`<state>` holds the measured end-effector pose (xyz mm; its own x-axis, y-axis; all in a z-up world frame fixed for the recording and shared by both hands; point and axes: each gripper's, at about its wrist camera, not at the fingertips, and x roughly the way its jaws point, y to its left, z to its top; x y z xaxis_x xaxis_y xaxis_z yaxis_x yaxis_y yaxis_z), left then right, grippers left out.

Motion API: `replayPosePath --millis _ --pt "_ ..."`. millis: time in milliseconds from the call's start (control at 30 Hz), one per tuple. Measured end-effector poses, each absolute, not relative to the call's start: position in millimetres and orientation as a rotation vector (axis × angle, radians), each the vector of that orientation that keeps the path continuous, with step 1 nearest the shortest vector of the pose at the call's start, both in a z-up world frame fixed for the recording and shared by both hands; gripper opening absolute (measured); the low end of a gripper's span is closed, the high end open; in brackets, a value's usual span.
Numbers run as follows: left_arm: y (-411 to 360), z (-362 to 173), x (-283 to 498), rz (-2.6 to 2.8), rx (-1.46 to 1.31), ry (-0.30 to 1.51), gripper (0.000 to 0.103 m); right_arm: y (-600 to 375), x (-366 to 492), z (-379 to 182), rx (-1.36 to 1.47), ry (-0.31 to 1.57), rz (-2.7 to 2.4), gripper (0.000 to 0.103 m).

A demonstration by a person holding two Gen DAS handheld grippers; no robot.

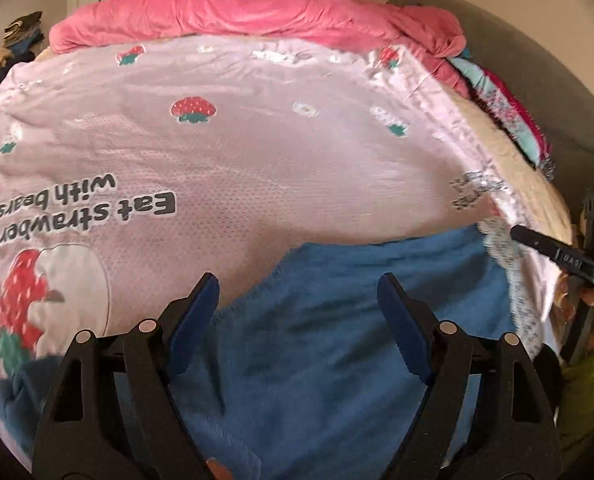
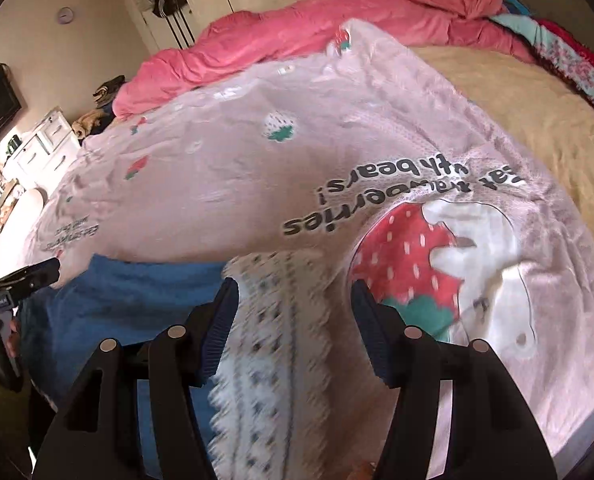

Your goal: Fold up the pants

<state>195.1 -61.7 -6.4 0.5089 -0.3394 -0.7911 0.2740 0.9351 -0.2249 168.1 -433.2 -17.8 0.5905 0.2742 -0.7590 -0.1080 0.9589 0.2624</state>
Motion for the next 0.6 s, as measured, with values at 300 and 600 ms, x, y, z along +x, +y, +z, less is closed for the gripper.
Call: replayPosePath --millis 300,600 --pt "-63.3 -48.2 220.7 -0.408 -0.126 1.051 0.047 -420.6 198.0 -40.7 0.121 0.971 0.302 0.034" --pt "-73.1 -52.7 222.2 -0.477 -0.13 1.045 0.029 -405.8 191.8 -50.0 0.043 0.963 0.312 0.032"
